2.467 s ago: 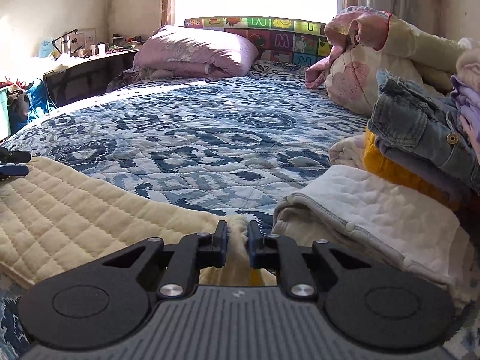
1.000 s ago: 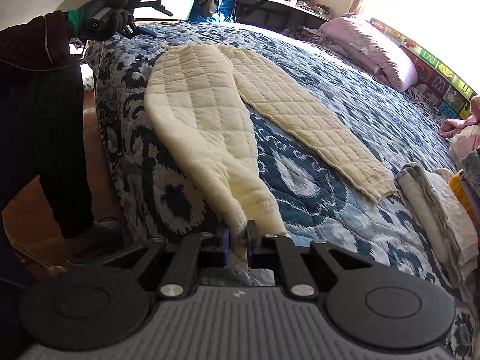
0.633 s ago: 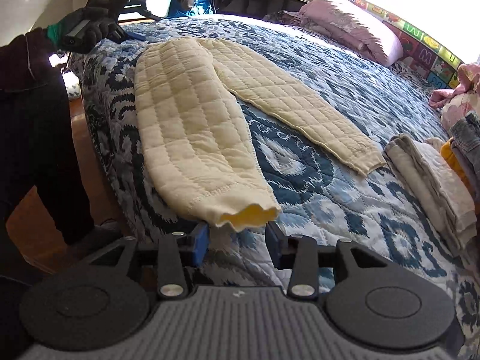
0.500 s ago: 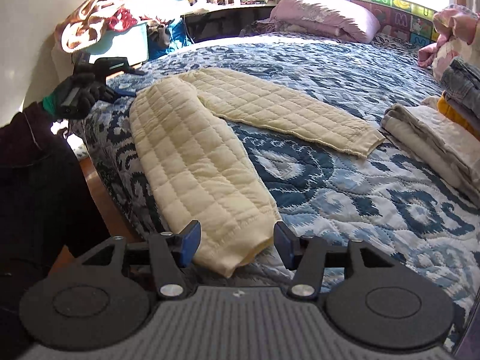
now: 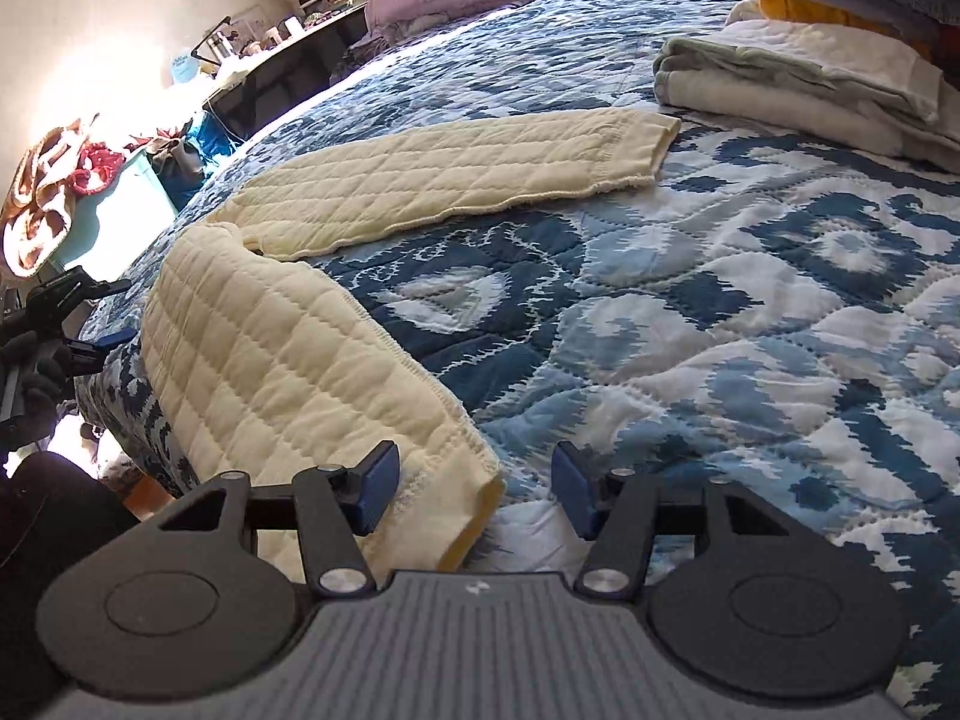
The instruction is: Fold clothes
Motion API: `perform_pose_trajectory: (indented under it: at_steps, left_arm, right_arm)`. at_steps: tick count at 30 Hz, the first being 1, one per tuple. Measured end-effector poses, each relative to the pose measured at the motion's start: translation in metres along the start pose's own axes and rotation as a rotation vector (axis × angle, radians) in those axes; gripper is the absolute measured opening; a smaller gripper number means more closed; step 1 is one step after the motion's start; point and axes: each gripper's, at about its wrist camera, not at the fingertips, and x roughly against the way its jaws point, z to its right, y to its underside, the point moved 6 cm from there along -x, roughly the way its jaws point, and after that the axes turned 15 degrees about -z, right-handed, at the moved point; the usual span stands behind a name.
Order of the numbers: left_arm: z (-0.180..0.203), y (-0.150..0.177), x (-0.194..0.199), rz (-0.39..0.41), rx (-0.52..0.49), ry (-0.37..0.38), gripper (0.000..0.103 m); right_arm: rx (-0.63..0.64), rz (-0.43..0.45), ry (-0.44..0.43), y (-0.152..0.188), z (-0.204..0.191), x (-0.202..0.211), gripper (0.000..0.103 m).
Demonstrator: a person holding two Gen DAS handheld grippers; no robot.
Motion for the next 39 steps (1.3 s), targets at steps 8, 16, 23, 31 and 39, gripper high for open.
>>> perform_pose_trajectory:
  at_steps: [8, 16, 23, 31, 39]
  left_arm:
    - [0.035, 0.008, -0.015, 0.106, -0.142, -0.038, 0.005]
    - [0.015, 0.008, 0.002, 0.091, -0.18, -0.267, 0.005]
    - [0.012, 0.001, 0.025, 0.206, -0.229, -0.311, 0.06]
    - [0.064, -0.024, -0.005, 0.134, -0.306, -0.135, 0.06]
    - [0.085, -0.064, -0.063, 0.03, -0.435, -0.178, 0.061]
  right_arm:
    - [-0.053, 0.094, -0.006, -0.006, -0.006, 0.006, 0.008]
    - [-0.071, 0.123, -0.012, -0.01, -0.007, 0.024, 0.006]
    - [-0.092, 0.068, 0.069, -0.005, 0.009, 0.008, 0.004]
    - [-0.153, 0.098, 0.1, -0.033, 0.037, 0.011, 0.012]
    - [-0.343, 0.181, 0.012, -0.096, 0.086, -0.004, 0.045]
